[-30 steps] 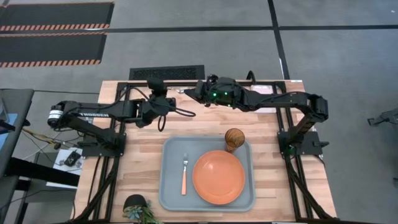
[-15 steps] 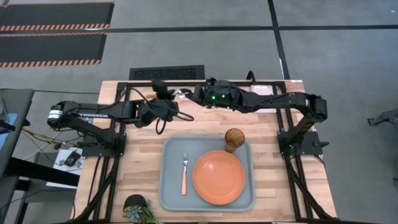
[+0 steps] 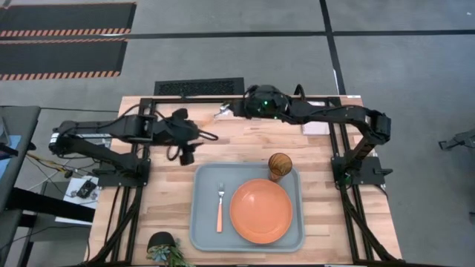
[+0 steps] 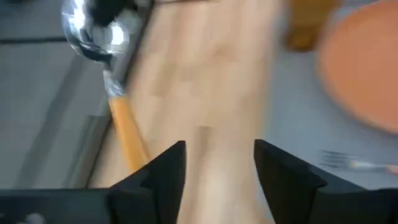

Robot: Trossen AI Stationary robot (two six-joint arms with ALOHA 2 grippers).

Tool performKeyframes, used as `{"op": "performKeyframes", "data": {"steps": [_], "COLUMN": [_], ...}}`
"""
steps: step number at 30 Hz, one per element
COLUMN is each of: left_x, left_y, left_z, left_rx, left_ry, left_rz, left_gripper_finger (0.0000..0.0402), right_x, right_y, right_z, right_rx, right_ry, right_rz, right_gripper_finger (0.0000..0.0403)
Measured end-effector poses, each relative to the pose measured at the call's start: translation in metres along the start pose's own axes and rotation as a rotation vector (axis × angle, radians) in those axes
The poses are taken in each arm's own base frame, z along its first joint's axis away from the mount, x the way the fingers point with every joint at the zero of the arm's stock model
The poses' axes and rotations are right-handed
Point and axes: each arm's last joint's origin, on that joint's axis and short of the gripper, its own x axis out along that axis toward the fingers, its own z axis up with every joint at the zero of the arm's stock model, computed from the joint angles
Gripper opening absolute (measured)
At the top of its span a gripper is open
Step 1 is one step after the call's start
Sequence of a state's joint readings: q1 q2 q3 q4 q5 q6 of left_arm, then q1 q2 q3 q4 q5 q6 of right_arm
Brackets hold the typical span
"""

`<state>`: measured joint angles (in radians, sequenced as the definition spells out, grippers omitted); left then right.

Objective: Pick and place plate/cup/fork/spoon on tray
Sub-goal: Put the yellow spoon to the left side of the orange fork on the blue serving tray

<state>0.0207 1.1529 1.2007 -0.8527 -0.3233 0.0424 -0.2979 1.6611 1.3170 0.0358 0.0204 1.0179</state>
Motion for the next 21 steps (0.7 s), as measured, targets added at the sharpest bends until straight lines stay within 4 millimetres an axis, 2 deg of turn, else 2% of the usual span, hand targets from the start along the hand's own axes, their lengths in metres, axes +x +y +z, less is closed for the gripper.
{"op": "performKeyframes", "data": {"steps": [3, 8, 16, 21], "left_x": [-0.015, -0.047, -0.104, -0.125], "left_y": [0.005, 0.019, 0.043, 0.05], "left_z": [-0.005, -0.017, -0.044, -0.057], "left_rx": [-0.118, -0.287, -0.504, -0.592], "left_ry": [-0.018, -0.09, -0.3, -0.378], "left_rz": [-0.1, -0.14, -0.015, 0.008], "left_gripper_finger": [0.0202, 0.0212, 0.0213, 0.0213], "right_x": [0.0, 0.004, 0.035, 0.061], "right_y": [-0.002, -0.003, 0.0, 0.022], "right_z": [-0.006, -0.032, -0.084, -0.1], "right_rx": [-0.082, -0.139, -0.182, -0.273], "right_ry": [0.122, 0.317, 0.529, 0.609], "right_rz": [0.026, 0.038, 0.082, 0.103], "right_gripper_finger": [0.0003, 0.0003, 0.0002, 0.0002]}}
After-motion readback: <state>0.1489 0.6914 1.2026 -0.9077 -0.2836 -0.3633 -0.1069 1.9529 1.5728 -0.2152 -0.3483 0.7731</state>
